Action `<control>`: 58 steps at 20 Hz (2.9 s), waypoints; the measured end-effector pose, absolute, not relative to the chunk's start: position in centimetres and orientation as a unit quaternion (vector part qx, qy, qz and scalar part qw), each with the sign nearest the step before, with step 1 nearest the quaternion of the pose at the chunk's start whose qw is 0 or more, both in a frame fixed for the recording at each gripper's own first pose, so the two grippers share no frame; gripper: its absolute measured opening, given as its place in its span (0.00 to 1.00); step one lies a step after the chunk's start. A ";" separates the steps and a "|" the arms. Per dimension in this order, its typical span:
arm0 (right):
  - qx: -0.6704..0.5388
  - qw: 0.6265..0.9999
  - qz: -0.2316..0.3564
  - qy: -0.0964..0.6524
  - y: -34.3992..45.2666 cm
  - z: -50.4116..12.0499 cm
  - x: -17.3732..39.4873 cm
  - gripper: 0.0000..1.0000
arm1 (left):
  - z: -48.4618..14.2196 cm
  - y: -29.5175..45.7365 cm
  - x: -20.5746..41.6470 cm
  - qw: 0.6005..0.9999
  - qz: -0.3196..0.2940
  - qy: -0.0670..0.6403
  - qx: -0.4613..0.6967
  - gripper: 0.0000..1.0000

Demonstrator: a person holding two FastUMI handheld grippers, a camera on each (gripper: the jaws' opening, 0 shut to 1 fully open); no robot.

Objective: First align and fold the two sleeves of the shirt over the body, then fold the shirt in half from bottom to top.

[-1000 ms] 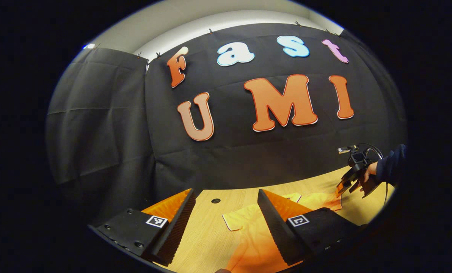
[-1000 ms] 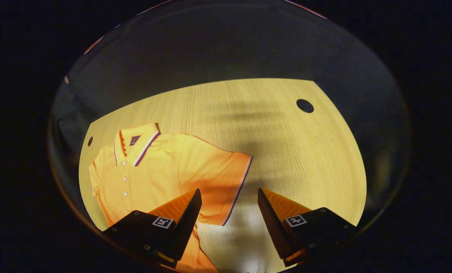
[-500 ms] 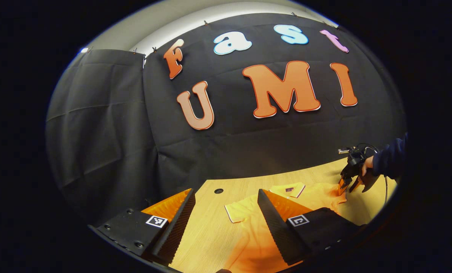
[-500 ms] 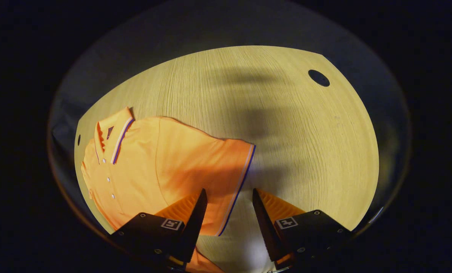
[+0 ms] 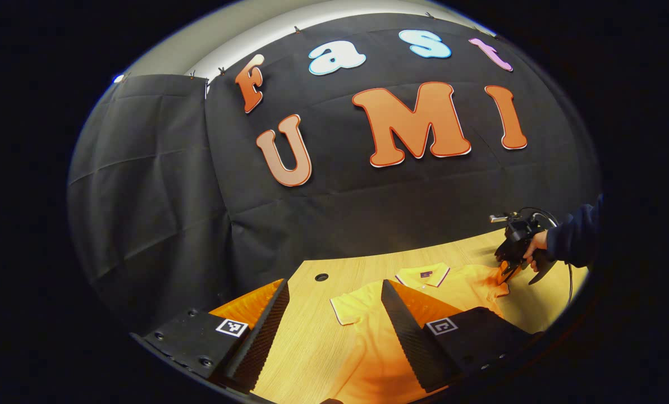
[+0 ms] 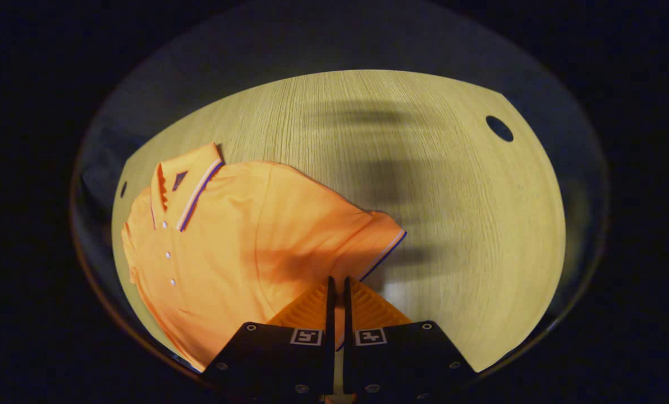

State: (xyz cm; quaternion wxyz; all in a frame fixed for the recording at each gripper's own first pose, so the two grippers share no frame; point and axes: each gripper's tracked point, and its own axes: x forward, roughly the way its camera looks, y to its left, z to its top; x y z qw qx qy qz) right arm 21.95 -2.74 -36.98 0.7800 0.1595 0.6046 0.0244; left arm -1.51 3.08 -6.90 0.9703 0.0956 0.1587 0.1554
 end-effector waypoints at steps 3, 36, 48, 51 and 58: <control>0.195 0.788 0.041 0.583 -2.4 -34.7 22.6 0.07 | -7.2 3.5 -1.8 0.968 0.162 0.166 0.092 0.99; 0.149 0.946 0.079 0.275 -1.8 -10.7 13.8 0.97 | -26.3 14.8 14.4 0.894 0.105 0.426 -0.095 0.98; 0.152 0.949 -0.046 0.273 -2.2 -10.4 4.0 0.97 | -38.8 17.2 19.9 0.778 0.062 0.613 -0.121 0.97; 0.178 0.939 -0.053 0.290 -0.7 -11.7 2.1 0.98 | -40.5 17.1 20.4 0.761 0.056 0.637 -0.108 0.96; 0.205 0.926 -0.080 0.306 -2.4 -13.3 1.9 0.98 | -41.2 17.2 20.7 0.762 0.076 0.637 -0.093 0.21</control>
